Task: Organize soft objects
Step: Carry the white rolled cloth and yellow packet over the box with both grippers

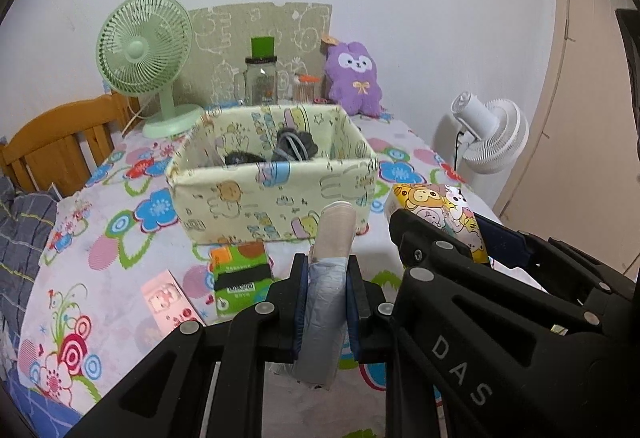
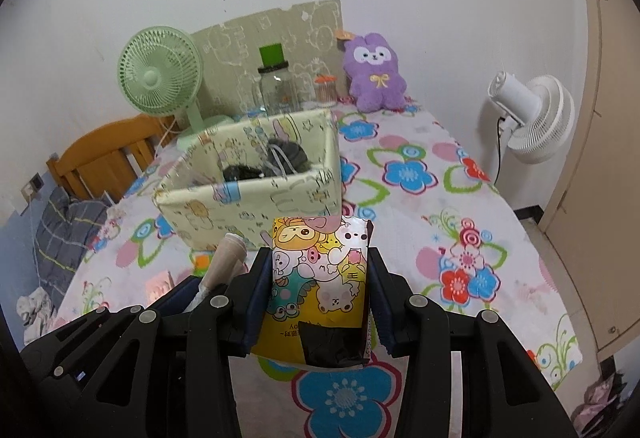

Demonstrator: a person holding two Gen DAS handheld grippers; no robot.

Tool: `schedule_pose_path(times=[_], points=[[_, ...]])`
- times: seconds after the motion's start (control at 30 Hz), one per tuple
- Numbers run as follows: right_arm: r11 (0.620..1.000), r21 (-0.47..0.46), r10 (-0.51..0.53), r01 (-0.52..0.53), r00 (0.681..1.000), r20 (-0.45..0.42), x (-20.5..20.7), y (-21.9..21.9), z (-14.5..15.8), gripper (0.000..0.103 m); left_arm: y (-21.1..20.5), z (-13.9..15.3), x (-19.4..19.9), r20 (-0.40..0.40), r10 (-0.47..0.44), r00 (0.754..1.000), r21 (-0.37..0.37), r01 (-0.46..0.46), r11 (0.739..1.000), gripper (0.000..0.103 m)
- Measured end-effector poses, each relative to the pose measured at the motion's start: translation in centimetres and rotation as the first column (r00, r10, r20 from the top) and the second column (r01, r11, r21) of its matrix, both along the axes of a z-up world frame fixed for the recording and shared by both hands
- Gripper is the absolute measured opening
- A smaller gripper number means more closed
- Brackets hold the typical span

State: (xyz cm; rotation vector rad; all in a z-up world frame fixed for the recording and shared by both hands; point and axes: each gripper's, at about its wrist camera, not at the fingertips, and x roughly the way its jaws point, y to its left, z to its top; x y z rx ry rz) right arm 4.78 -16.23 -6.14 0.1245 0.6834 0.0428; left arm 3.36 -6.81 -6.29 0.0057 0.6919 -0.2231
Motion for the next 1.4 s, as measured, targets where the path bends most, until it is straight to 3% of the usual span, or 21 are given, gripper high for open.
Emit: schedule_pose_path(times=[0.6,1.4], points=[[1.000,0.004,0.009,-0.009,0.997,0.078,0.2,1.1,4.7,0.049,1.0,4.4,0.3,0.084,0.004,0.996,-0.009,-0.003,1.000,0.016],[1.000,0.012,0.028,-0.029,0.995,0.092,4.3,2.3,5.9,0.049,2.1,5.6,4.2,0.110,0.019,0.994,-0.008,-0.018,1.000,0.017]])
